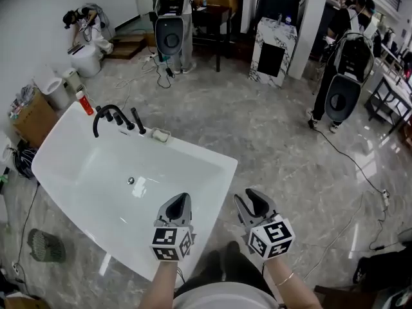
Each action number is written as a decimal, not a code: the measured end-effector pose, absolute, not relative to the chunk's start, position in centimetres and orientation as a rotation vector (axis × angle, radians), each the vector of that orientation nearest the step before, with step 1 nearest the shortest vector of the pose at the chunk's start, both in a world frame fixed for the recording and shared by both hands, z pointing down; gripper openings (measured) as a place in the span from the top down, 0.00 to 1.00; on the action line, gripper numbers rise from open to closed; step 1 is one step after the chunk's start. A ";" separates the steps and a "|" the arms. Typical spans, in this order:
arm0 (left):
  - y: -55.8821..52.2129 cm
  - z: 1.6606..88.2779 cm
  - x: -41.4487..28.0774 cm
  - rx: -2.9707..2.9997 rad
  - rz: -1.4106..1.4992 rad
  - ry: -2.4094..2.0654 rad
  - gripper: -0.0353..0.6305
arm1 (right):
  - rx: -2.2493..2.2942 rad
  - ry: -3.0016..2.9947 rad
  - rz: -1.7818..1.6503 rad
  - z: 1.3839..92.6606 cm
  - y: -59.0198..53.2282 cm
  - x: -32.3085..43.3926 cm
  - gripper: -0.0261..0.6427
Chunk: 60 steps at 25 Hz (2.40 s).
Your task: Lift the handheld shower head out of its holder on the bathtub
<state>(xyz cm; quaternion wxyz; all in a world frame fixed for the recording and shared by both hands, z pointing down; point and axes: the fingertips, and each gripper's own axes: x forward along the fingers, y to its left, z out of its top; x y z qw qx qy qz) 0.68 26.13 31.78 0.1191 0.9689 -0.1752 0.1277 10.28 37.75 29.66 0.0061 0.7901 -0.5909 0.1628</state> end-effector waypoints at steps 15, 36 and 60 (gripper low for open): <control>11.5 34.2 2.1 2.635 0.364 -0.963 0.92 | 2.061 -2.228 0.569 32.2 17.6 14.6 0.75; -7.6 42.6 2.6 2.260 0.323 -1.460 0.92 | 1.533 -2.483 0.634 43.3 -12.9 16.8 0.75; -21.6 55.6 -0.2 2.169 0.279 -1.544 0.92 | 1.527 -2.302 0.462 60.6 -39.2 14.5 0.75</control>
